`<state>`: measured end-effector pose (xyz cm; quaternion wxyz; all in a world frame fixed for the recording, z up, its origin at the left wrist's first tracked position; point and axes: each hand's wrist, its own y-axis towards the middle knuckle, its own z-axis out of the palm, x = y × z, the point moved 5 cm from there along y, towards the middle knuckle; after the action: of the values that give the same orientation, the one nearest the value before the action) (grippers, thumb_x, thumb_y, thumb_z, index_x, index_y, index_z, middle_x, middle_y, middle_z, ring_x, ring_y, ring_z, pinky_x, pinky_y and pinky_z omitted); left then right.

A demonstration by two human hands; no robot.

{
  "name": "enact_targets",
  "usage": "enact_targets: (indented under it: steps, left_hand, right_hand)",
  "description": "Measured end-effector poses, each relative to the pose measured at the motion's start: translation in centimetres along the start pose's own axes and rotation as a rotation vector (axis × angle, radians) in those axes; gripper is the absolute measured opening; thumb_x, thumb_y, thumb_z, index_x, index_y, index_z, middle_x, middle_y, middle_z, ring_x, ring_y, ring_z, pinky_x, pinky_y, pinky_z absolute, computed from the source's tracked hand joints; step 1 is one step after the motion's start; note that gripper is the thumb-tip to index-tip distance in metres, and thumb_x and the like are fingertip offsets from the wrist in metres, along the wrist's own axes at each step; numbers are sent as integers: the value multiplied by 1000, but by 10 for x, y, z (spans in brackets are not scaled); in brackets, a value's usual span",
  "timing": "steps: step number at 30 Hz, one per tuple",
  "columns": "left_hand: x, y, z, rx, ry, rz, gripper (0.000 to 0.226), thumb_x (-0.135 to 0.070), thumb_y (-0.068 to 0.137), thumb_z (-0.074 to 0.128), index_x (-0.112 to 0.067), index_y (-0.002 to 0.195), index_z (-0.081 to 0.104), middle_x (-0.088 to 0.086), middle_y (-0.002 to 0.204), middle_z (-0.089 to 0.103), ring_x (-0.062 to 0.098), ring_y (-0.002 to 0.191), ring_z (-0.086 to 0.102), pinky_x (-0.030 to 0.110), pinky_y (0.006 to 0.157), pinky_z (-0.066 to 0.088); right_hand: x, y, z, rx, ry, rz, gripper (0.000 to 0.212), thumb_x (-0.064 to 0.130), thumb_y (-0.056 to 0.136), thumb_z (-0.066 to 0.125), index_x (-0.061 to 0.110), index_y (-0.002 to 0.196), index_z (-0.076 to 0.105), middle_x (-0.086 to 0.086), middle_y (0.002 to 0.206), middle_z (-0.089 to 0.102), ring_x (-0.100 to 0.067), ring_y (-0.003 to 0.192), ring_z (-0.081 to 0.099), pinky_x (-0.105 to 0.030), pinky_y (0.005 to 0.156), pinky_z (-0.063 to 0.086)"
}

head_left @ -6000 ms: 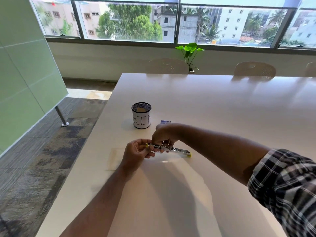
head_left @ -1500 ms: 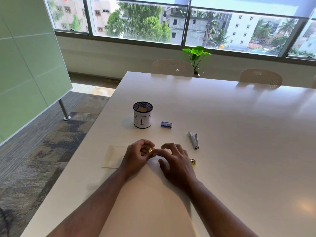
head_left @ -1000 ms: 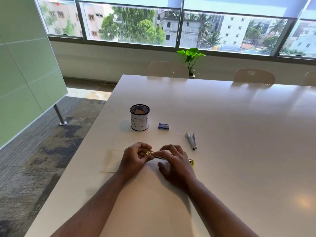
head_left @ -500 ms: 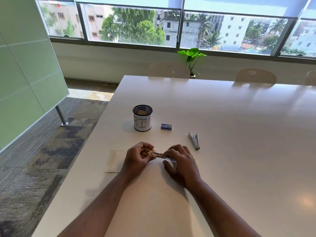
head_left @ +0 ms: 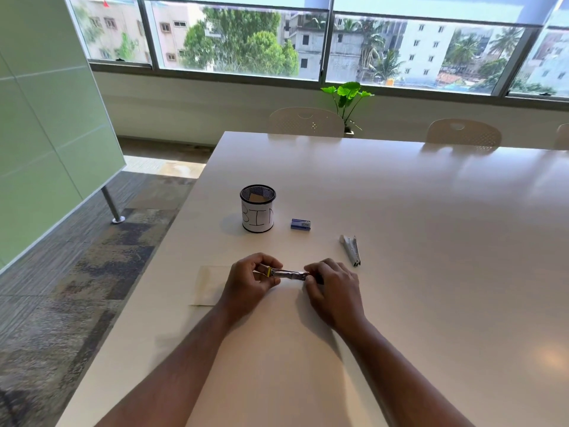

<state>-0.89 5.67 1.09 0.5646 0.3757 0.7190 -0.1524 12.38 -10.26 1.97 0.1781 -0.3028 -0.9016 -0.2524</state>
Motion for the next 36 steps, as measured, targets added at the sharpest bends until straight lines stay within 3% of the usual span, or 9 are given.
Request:
enact_targets:
  steps: [4,9,17,21,24,27,32,36]
  left_hand:
    - [-2,-1,1,-7,31,10,34,5,78,82,-27,90,75,-5,83,75,5,68,67,14,65,51]
    - [-8,-2,-2,-42,84,54,39,11,75,81,-25,89,74,-4,94,73,7,81,70,15,73,54]
    - [-13,-4,-2,-76,93,128,37,13,72,82,-20,86,71,-2,91,71,10,84,72,17,78,57]
    - [-16,-5,-1,-58,122,184,41,8,72,86,-23,93,71,-3,98,68,9,93,70,17,85,58]
    - [-14,-4,0,-31,84,144,39,5,74,86,-26,93,72,-5,99,73,8,93,72,17,84,58]
    - [-12,-4,0,-22,66,112,35,3,75,86,-25,93,74,-8,95,77,5,89,74,12,79,55]
    - [-11,-4,0,-22,49,101,31,1,80,83,-20,102,76,-9,100,79,6,93,75,21,86,59]
    - [-11,-4,1,-9,96,117,32,1,82,80,-23,102,78,-9,101,78,6,96,74,23,91,58]
  right_hand:
    - [1,-1,-2,31,30,-8,33,40,91,57,32,121,69,12,116,67,-14,109,60,-35,97,38]
    - [5,-2,-1,81,21,-70,44,38,88,68,32,132,62,9,125,62,-14,114,57,-33,101,39]
    - [6,2,2,107,-10,-68,40,42,88,65,33,128,64,14,123,67,-12,117,57,-33,102,40]
    - [4,0,-1,57,96,-26,32,28,86,78,34,112,60,19,98,67,-6,91,64,-35,98,48]
    - [4,-1,-3,24,148,-47,29,21,84,80,31,104,62,21,92,62,-6,82,62,-39,91,52]
    - [5,-2,-3,11,168,-69,28,21,86,80,29,109,66,15,99,69,-10,87,66,-41,92,54]
    - [11,-1,-4,12,64,-151,31,24,93,71,32,123,71,9,112,73,-19,101,67,-39,91,51]
    - [13,-2,-7,-20,32,-172,39,23,95,70,32,133,69,7,108,73,-22,99,65,-40,86,52]
